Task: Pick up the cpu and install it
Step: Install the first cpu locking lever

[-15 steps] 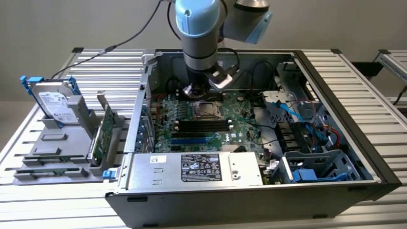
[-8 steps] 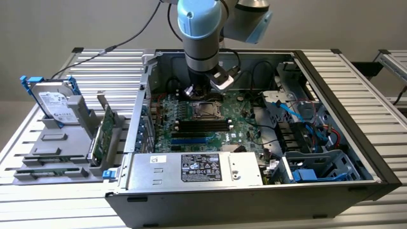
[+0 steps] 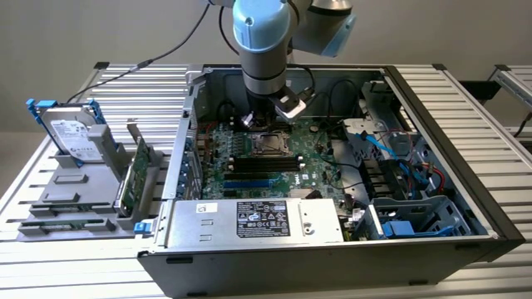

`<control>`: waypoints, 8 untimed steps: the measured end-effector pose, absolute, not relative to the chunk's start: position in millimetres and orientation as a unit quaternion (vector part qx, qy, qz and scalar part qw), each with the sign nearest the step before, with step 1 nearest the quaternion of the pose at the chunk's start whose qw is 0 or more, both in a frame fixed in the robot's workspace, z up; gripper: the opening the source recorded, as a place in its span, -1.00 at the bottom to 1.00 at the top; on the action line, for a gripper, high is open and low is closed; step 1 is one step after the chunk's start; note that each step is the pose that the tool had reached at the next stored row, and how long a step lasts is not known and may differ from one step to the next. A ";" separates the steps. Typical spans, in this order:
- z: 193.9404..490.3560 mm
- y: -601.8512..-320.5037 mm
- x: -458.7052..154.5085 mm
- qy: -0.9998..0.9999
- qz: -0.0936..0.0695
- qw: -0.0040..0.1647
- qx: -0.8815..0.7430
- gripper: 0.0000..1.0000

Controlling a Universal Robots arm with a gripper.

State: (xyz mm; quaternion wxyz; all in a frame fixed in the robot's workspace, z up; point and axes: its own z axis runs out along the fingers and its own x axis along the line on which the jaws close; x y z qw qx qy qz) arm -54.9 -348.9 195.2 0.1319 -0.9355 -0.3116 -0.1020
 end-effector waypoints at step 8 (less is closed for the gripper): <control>191.9 -348.9 -53.8 -0.312 -0.101 0.128 -0.936 -0.79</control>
